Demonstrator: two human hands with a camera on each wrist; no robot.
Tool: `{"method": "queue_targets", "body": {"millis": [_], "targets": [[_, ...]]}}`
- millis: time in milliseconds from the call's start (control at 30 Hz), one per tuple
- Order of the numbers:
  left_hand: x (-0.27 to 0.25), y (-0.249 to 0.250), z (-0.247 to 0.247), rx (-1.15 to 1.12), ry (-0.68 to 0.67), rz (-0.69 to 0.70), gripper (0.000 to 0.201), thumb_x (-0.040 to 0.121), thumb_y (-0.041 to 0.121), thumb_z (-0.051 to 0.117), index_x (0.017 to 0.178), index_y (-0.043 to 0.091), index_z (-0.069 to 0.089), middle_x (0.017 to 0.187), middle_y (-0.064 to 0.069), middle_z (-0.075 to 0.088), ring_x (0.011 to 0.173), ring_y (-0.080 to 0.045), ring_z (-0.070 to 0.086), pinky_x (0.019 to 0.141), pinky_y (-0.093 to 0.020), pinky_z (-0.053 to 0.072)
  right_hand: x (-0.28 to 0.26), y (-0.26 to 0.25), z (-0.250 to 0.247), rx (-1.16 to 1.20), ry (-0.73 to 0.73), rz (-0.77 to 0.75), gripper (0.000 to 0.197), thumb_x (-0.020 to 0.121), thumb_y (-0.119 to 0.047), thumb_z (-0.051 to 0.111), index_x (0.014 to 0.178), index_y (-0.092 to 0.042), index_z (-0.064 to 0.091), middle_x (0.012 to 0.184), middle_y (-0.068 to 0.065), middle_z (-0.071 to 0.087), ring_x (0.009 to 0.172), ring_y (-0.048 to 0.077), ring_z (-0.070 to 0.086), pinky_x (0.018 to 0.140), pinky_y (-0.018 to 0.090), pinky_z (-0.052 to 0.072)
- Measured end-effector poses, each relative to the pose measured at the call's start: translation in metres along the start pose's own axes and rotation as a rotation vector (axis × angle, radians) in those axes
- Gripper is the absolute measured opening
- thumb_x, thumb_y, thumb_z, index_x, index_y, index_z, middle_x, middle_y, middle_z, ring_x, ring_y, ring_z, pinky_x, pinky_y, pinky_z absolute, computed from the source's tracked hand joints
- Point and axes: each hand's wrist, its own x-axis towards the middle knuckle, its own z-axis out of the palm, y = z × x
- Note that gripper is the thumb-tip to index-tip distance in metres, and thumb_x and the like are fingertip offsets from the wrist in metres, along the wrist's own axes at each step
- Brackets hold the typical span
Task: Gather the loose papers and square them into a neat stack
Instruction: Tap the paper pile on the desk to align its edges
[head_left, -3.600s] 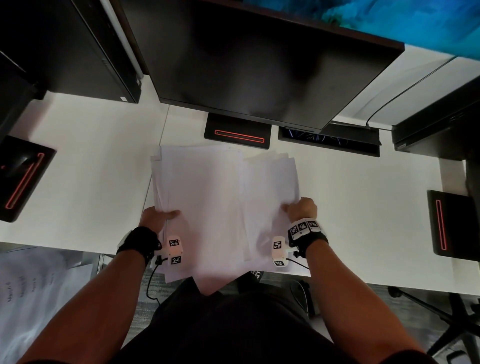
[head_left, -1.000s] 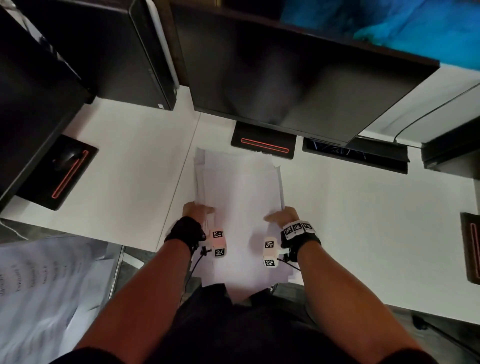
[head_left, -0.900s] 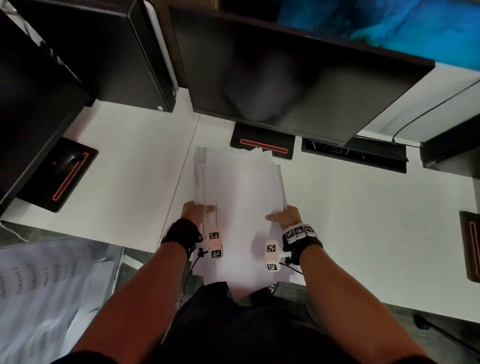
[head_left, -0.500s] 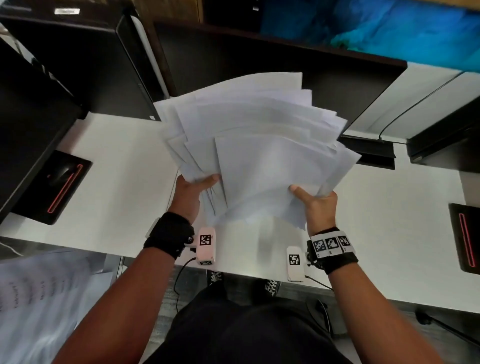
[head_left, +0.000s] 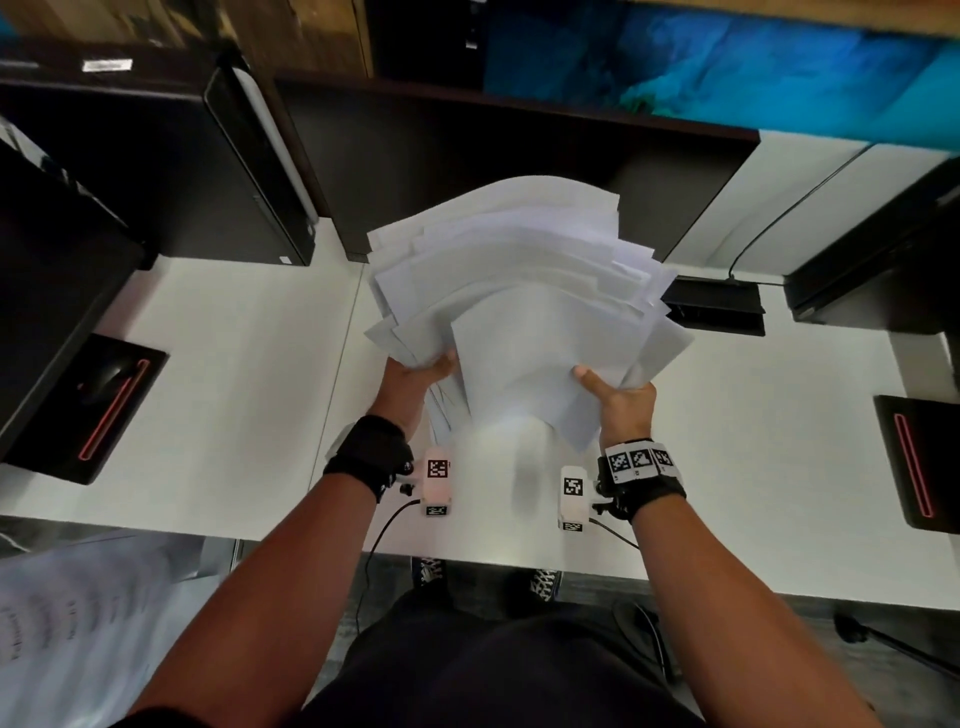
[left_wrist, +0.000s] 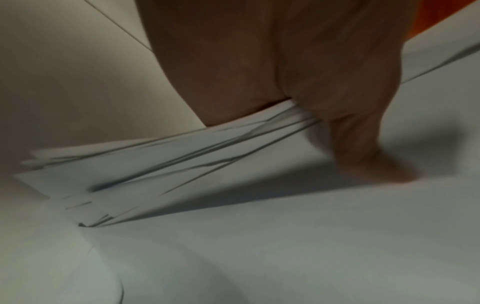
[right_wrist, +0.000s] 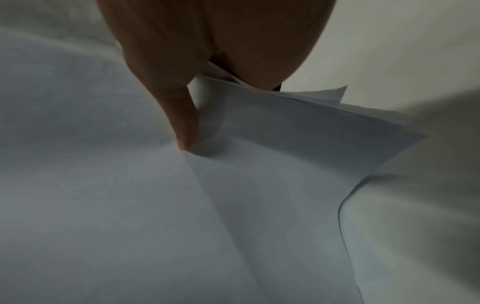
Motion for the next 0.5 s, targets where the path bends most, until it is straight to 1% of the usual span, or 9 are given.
{"method": "queue_targets", "body": {"millis": [67,133,167,233,267,367,433,467,500], "targets": [[0.000,-0.004,-0.001,0.045,0.033,-0.026,0.048,0.079,0.019,0.085,0.122,0.025,0.064,0.123,-0.002,0.071,0.122,-0.022,0.064,0.118,-0.050,0.040,0.000,0.002,-0.003,-0.001,0.025,0.004,0.034,0.072,-0.002,0.087,0.101,-0.014,0.073,0.105,0.010,0.078,0.097,0.033,0.074,0.097,0.054,0.056],[-0.001,-0.007,0.001,0.152,0.047,-0.023,0.062,0.062,0.041,0.095,0.116,0.030,0.066,0.124,-0.001,0.073,0.124,-0.021,0.064,0.117,-0.047,0.043,0.001,0.004,-0.006,0.011,0.041,0.013,0.032,0.073,0.001,0.085,0.099,-0.015,0.074,0.100,0.007,0.079,0.092,0.030,0.074,0.095,0.053,0.057],[-0.003,-0.007,0.006,0.185,0.036,-0.015,0.061,0.059,0.040,0.097,0.112,0.031,0.069,0.120,0.002,0.075,0.121,-0.018,0.067,0.113,-0.044,0.047,0.002,0.005,-0.007,0.020,0.042,0.018,0.032,0.073,0.001,0.085,0.098,-0.015,0.074,0.100,0.007,0.079,0.091,0.030,0.074,0.094,0.052,0.058],[-0.004,-0.006,0.017,0.165,0.029,0.010,0.045,0.070,0.017,0.093,0.108,0.029,0.073,0.111,0.007,0.079,0.112,-0.013,0.072,0.107,-0.041,0.053,0.001,0.004,-0.008,0.029,0.032,0.016,0.031,0.073,0.002,0.085,0.097,-0.016,0.073,0.102,0.008,0.078,0.090,0.029,0.074,0.092,0.050,0.059],[-0.003,-0.005,0.021,0.145,0.030,0.032,0.043,0.075,0.007,0.089,0.109,0.028,0.073,0.110,0.007,0.079,0.110,-0.013,0.073,0.105,-0.040,0.054,0.000,0.003,-0.008,0.031,0.022,0.011,0.031,0.074,0.002,0.084,0.096,-0.016,0.071,0.101,0.008,0.077,0.088,0.027,0.073,0.091,0.048,0.060],[0.000,0.003,0.022,0.127,-0.004,0.065,0.047,0.080,-0.002,0.081,0.120,0.019,0.070,0.115,0.003,0.078,0.113,-0.018,0.071,0.104,-0.039,0.055,0.000,0.001,-0.015,0.053,0.009,0.001,0.032,0.075,0.005,0.083,0.097,-0.013,0.068,0.101,0.006,0.076,0.084,0.019,0.074,0.084,0.039,0.062],[0.004,0.007,0.013,0.142,-0.059,0.050,0.049,0.080,-0.005,0.080,0.123,0.015,0.069,0.119,-0.004,0.077,0.116,-0.024,0.070,0.104,-0.042,0.054,0.007,0.001,-0.027,0.017,-0.027,-0.003,0.032,0.076,0.006,0.083,0.101,-0.009,0.069,0.095,0.002,0.076,0.081,0.014,0.074,0.078,0.032,0.060],[0.007,0.008,0.008,0.150,-0.085,0.036,0.049,0.079,-0.006,0.080,0.122,0.015,0.070,0.120,-0.007,0.076,0.117,-0.026,0.070,0.106,-0.045,0.053,0.011,0.002,-0.033,-0.026,-0.064,0.005,0.027,0.075,0.005,0.083,0.094,-0.010,0.070,0.085,-0.002,0.074,0.075,0.013,0.073,0.076,0.032,0.057],[0.008,0.008,0.005,0.155,-0.108,0.018,0.048,0.079,-0.008,0.080,0.120,0.015,0.071,0.120,-0.008,0.076,0.116,-0.027,0.070,0.107,-0.048,0.052,0.015,0.001,-0.037,-0.066,-0.093,0.007,0.025,0.073,0.002,0.085,0.078,-0.014,0.067,0.072,-0.006,0.069,0.065,0.011,0.068,0.074,0.034,0.053]]}}
